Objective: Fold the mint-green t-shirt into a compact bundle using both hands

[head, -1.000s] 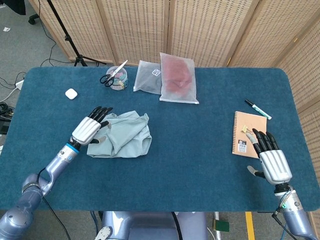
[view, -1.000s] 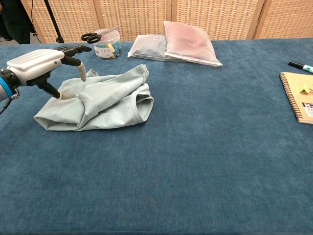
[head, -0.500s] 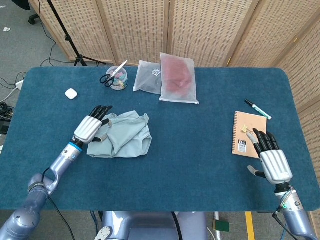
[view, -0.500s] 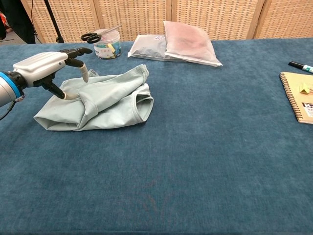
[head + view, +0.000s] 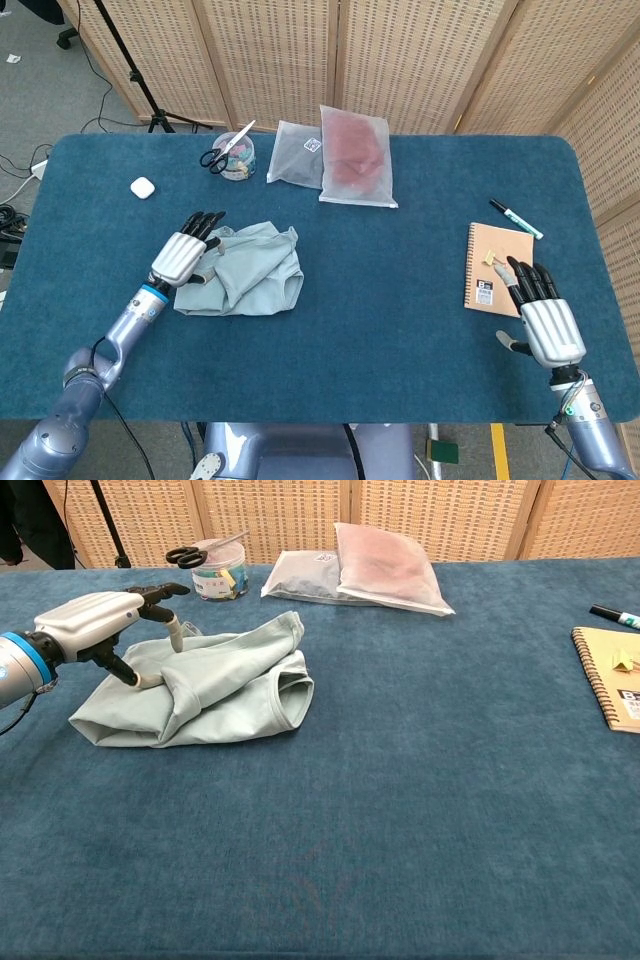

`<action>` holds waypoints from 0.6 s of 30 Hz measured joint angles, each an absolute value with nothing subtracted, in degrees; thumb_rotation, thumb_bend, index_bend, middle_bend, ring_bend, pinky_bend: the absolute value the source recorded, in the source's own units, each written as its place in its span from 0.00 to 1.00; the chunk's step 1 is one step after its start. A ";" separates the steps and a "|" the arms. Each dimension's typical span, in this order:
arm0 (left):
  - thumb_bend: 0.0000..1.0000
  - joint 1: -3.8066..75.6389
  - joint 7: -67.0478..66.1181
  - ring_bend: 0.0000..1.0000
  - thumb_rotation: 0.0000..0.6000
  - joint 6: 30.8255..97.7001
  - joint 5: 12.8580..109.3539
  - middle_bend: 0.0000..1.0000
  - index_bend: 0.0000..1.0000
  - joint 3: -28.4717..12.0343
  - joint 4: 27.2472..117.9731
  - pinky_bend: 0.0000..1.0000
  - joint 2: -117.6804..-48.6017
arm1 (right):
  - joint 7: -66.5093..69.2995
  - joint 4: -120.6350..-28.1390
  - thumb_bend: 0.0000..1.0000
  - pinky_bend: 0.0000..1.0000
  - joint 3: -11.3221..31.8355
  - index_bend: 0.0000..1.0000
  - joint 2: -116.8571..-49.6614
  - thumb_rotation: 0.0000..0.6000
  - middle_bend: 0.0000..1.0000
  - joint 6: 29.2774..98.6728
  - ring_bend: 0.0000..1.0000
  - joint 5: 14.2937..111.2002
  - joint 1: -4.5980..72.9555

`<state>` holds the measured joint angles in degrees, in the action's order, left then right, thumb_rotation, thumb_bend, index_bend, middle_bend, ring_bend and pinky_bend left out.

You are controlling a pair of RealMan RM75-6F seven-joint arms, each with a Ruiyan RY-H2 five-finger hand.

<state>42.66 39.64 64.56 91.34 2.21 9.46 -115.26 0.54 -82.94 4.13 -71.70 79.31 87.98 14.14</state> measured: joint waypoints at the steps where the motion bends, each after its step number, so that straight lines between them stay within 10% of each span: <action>1: 0.26 42.73 39.59 0.00 1.00 64.26 91.27 0.00 0.48 2.16 9.42 0.00 -115.41 | 0.52 -82.90 0.13 0.00 4.15 0.00 -71.73 1.00 0.00 79.23 0.00 87.89 14.15; 18: 0.38 43.33 38.81 0.00 1.00 63.30 90.74 0.00 0.49 1.83 8.73 0.00 -117.03 | 0.45 -82.79 0.13 0.00 4.15 0.00 -71.76 1.00 0.00 78.91 0.00 87.66 14.25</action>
<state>43.33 38.81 63.30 90.74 1.83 8.73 -117.03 0.45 -82.79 4.15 -71.76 78.91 87.66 14.25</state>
